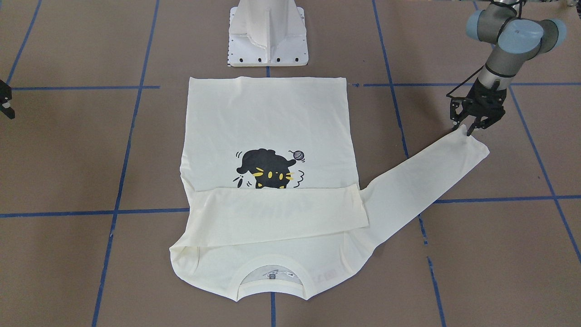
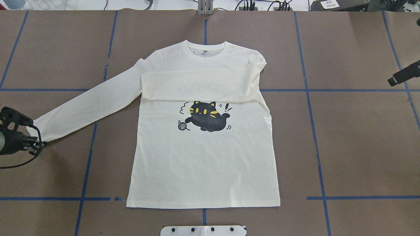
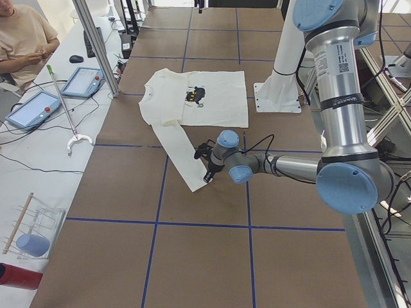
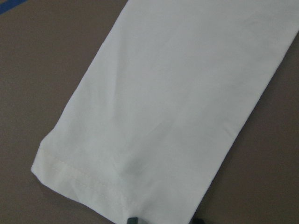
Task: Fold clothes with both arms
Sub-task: 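Move the left gripper to the other sleeve cuff while the right arm withdraws, then grasp the sleeve cuff with the left gripper and lift it over the shirt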
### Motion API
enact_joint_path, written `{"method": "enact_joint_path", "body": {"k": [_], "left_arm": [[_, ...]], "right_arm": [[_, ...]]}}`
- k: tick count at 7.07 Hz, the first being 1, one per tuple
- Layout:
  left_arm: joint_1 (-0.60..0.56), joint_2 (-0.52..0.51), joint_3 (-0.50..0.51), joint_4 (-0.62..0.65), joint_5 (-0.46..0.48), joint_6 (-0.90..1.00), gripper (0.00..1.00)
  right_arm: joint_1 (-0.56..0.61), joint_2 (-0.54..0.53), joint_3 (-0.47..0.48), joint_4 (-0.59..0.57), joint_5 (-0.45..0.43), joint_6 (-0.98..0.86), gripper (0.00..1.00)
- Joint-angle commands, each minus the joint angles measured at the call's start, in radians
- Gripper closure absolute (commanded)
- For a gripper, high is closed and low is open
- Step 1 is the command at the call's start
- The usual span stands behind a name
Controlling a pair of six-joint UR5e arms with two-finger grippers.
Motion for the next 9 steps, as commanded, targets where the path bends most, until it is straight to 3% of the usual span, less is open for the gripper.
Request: {"method": "enact_joint_path", "body": {"k": [1,5,7,9], "left_arm": [[-0.011,-0.001,-0.003,-0.004,0.068,0.153,1.0],[-0.048,-0.005,-0.044,-0.004,0.06,0.154,1.0],[-0.132,-0.153,-0.043,0.022,0.06,0.143,1.0],[-0.194,-0.354,-0.04,0.189,0.06,0.137,1.0]], "right_arm": [[0.0,0.0,-0.001,0.0,0.0,0.002,0.0],[0.0,-0.003,-0.002,0.0,-0.001,0.003,0.0],[0.003,-0.046,-0.007,0.0,-0.005,0.0,0.0],[0.008,-0.092,-0.025,0.0,-0.017,-0.029,0.0]]}}
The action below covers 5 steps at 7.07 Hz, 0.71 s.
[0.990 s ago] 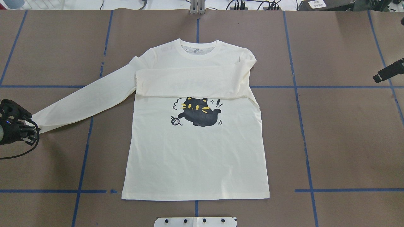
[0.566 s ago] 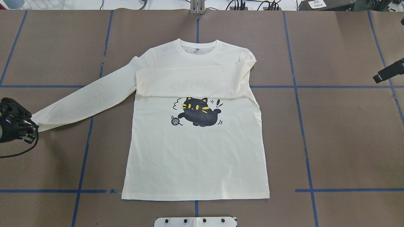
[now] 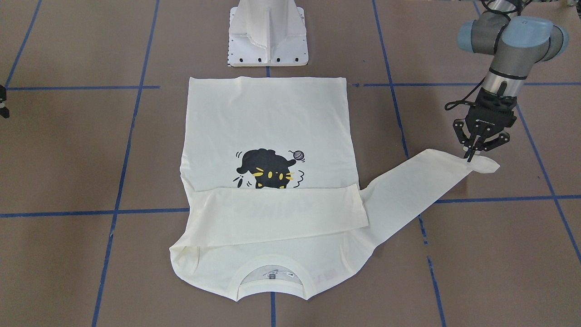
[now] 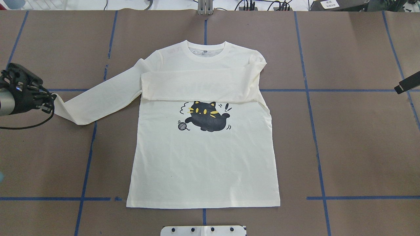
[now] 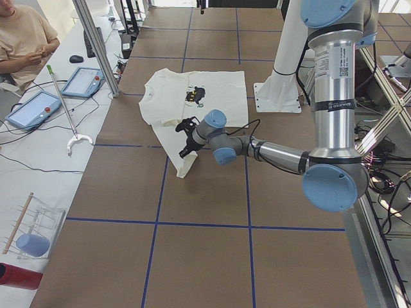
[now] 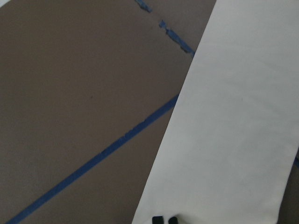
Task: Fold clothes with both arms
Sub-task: 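Grasp the sleeve cuff with the left gripper and lift it over the shirt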
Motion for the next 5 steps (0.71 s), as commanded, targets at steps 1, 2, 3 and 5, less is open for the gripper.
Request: {"method": "enact_joint_path", "body": {"k": [1,2,3,5], "left_arm": [[-0.036,-0.234,0.003,0.204,0.001,-0.099,1.0],[-0.033,-0.371,0.004,0.349,0.003,-0.176,1.0],[-0.03,-0.516,0.007,0.516,0.003,-0.275,1.0],[0.003,-0.723,0.05,0.633,0.006,-0.477,1.0]], "right_arm": [[0.025,-0.044,-0.014,0.0,-0.009,-0.02,0.0],[0.05,-0.055,-0.016,-0.002,-0.006,-0.02,0.0],[0.068,-0.058,-0.017,-0.002,-0.004,-0.02,0.0],[0.079,-0.065,-0.017,-0.002,0.001,-0.02,0.0]]}}
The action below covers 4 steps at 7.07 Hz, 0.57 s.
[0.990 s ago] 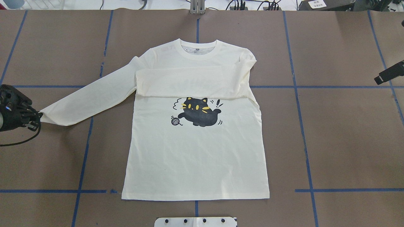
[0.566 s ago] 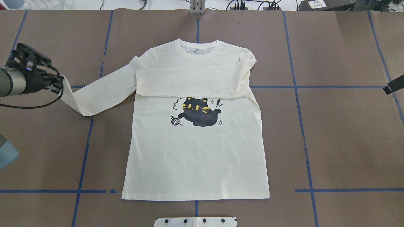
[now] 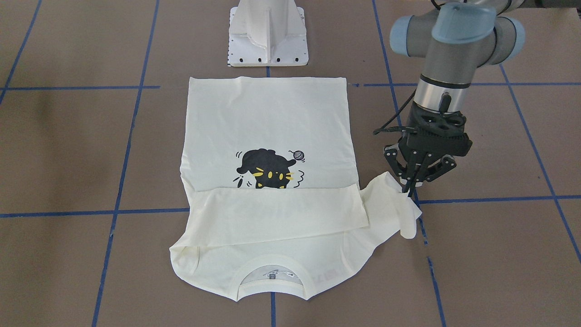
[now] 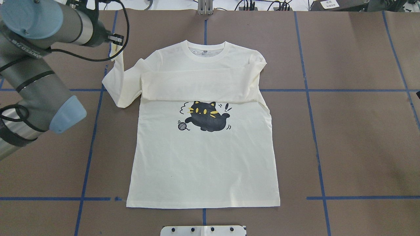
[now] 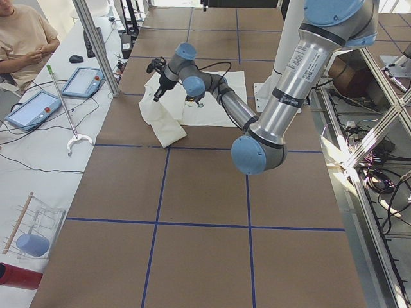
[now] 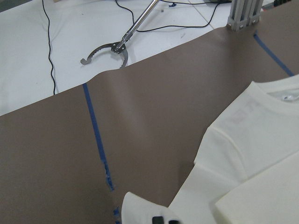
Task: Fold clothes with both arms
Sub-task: 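Grasp the sleeve cuff with the left gripper and lift it over the shirt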
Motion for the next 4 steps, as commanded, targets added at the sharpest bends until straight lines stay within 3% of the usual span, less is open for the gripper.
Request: {"method": "enact_joint_path", "body": {"k": [1,2,3,4], "left_arm": [[0.068,-0.287,0.158,0.098,0.03,-0.232,1.0],[0.152,-0.421,0.303,0.106,0.161,-0.316,1.0],[0.231,-0.471,0.4,0.092,0.276,-0.367,1.0],[0.3,-0.47,0.421,0.083,0.356,-0.375,1.0]], "right_arm": [[0.018,-0.007,0.0,0.0,0.002,0.0,0.0],[0.024,-0.006,0.0,0.0,0.001,0.0,0.0],[0.027,-0.006,0.0,0.0,0.001,0.0,0.0],[0.027,-0.006,-0.002,0.0,0.001,0.001,0.0]]}}
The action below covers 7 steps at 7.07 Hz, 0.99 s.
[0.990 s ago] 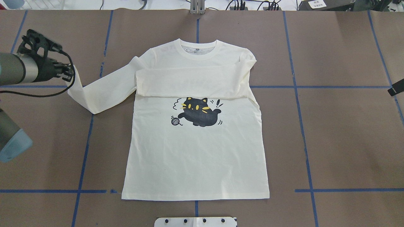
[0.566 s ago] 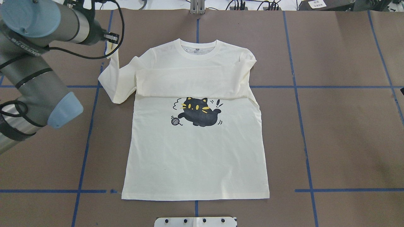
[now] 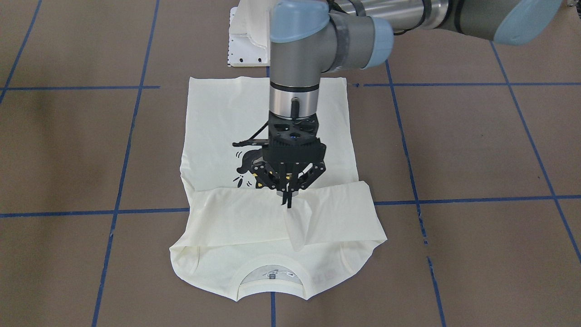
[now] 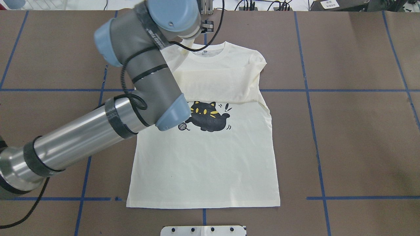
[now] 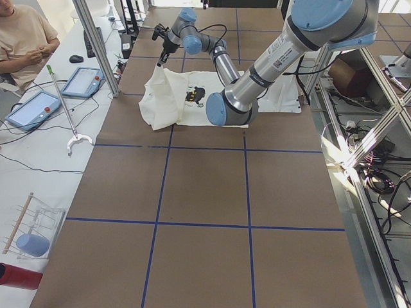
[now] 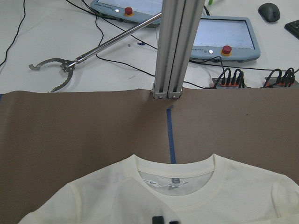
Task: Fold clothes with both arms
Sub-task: 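Lay the sleeve across the chest and release with the left gripper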
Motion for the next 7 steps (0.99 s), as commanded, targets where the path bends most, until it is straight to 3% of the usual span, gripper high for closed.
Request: {"method": "enact_joint_path", "body": {"k": [1,3,6,7], "left_arm": [[0.172,-0.031,0.103,-0.024,0.195,-0.033,1.0],[0.23,-0.059,0.282,-0.227,0.244,-0.029,1.0],[0.26,-0.11,0.303,-0.259,0.236,-0.036,1.0],[0.257,-0.111,0.305,-0.36,0.22,-0.039,0.4]], "right_arm": [[0.004,-0.002,-0.001,0.0,0.0,0.001,0.0],[0.004,-0.002,-0.003,0.0,-0.002,0.001,0.0],[0.005,-0.002,-0.004,0.0,-0.002,0.004,0.0],[0.005,0.0,-0.009,0.0,0.001,0.01,0.0]]}}
